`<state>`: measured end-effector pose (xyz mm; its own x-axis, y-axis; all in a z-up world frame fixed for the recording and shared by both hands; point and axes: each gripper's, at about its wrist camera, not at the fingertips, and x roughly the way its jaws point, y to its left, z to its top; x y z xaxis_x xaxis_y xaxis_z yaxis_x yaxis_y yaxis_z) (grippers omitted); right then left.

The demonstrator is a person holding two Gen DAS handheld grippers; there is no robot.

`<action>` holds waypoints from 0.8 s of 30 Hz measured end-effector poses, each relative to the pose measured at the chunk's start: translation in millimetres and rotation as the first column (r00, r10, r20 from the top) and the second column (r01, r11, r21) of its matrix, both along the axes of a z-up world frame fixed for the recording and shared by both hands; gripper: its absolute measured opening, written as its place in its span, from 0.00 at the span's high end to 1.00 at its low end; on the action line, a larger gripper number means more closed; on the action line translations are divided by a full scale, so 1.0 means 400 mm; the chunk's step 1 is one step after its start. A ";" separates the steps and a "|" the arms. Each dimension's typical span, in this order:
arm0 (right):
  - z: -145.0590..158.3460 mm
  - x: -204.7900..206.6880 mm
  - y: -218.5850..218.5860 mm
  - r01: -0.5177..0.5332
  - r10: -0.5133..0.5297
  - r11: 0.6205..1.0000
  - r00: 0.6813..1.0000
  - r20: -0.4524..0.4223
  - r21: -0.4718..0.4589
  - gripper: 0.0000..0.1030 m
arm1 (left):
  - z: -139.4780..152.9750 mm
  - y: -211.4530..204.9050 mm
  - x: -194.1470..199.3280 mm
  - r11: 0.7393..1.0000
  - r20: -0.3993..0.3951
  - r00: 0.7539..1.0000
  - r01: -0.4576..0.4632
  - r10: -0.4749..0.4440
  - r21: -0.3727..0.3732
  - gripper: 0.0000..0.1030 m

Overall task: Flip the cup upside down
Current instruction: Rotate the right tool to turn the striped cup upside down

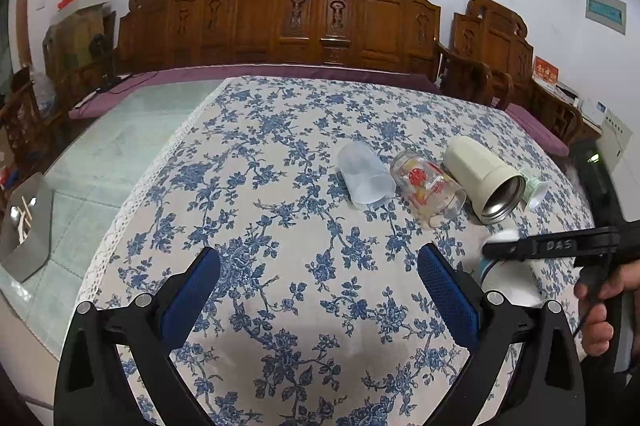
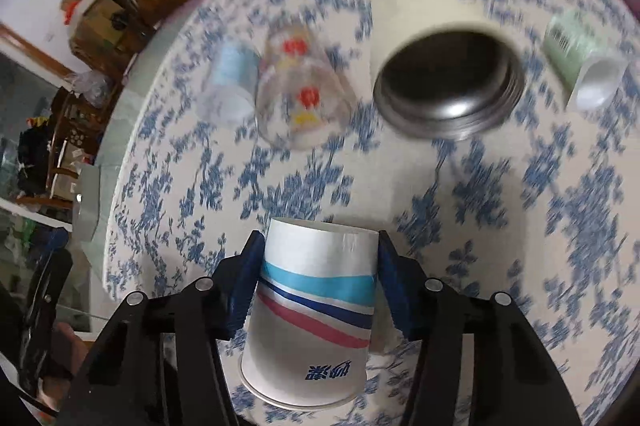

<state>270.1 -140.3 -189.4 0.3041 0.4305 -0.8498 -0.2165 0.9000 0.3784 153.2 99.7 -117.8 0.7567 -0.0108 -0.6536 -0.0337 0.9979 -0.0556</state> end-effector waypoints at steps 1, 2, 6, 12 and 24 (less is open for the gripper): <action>0.010 -0.003 0.000 -0.005 0.006 1.000 0.999 0.049 -0.023 0.43 | -0.003 -0.004 0.001 1.000 -0.002 1.000 0.003 -0.003 0.003 0.08; 0.023 -0.008 0.000 -0.004 0.011 0.998 0.993 0.119 -0.062 0.43 | -0.004 -0.006 0.001 1.000 -0.003 1.000 0.004 -0.004 0.004 0.08; 0.035 -0.018 0.003 0.024 0.020 0.988 0.961 0.275 -0.154 0.43 | -0.011 -0.014 0.003 1.000 -0.009 1.000 0.007 -0.007 0.013 0.08; 0.012 -0.041 0.012 0.071 0.061 0.958 0.894 0.444 -0.276 0.43 | -0.017 -0.016 0.005 1.000 -0.014 1.000 0.011 -0.011 0.018 0.08; 0.010 -0.186 0.012 0.130 0.090 0.938 0.804 0.588 -0.321 0.43 | -0.014 -0.031 0.000 0.999 -0.002 1.000 0.017 -0.017 0.034 0.08</action>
